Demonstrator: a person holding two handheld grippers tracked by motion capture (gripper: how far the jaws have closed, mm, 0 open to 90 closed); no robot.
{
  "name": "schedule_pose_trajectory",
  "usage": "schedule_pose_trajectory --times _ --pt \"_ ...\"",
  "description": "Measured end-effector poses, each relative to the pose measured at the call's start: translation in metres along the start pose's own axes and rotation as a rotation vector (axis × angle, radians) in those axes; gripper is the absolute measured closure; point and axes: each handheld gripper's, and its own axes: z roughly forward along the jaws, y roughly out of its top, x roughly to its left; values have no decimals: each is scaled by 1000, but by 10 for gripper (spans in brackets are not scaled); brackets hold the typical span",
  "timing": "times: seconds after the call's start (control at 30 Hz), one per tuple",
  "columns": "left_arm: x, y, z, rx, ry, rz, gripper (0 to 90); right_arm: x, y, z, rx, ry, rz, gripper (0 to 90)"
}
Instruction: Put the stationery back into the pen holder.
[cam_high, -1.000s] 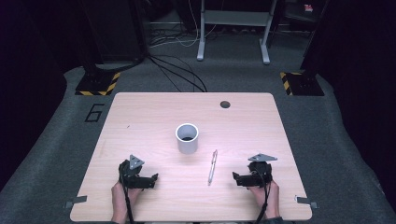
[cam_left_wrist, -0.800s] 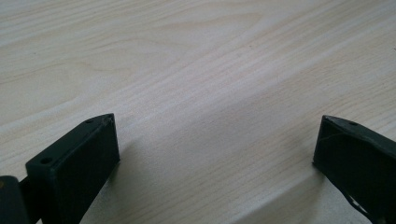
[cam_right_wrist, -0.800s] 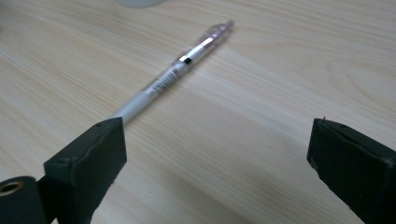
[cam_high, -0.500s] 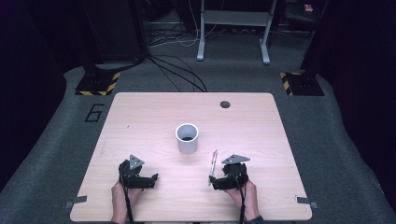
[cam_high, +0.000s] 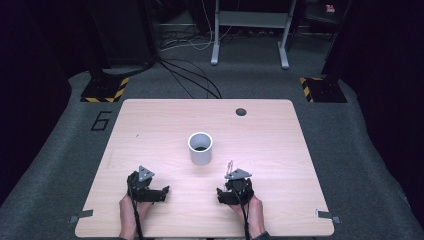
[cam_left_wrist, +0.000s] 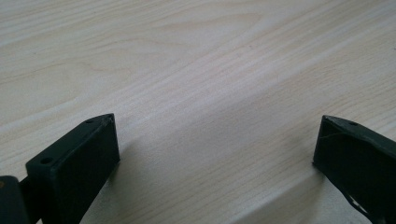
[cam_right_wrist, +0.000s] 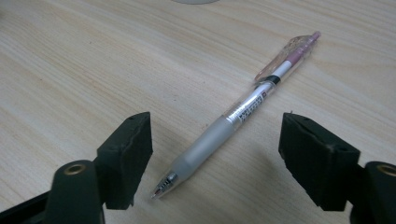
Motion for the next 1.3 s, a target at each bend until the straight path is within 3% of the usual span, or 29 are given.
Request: schedule_pose_trajectory --times 0.17,0.33,0.63,0.77,0.9,1.1,1.3 --pt "0 0 0 3 0 1 1 2 -4 -1 5 -27 39 355" --pt "0 0 0 5 -1 1 1 4 -5 1 -8 -41 35 402" --pt "0 0 -1 7 -1 5 2 0 -13 -2 -35 -7 46 539" --pt "0 0 -1 7 0 5 3 -1 -18 -6 -48 2 53 630" --pt "0 0 -1 6 0 4 4 -4 -24 -9 -78 18 67 790" --pt "0 0 -1 9 -1 5 4 -9 -32 -14 -97 42 106 806" --pt "0 0 -1 6 1 4 4 -23 -37 -26 -141 66 134 806"
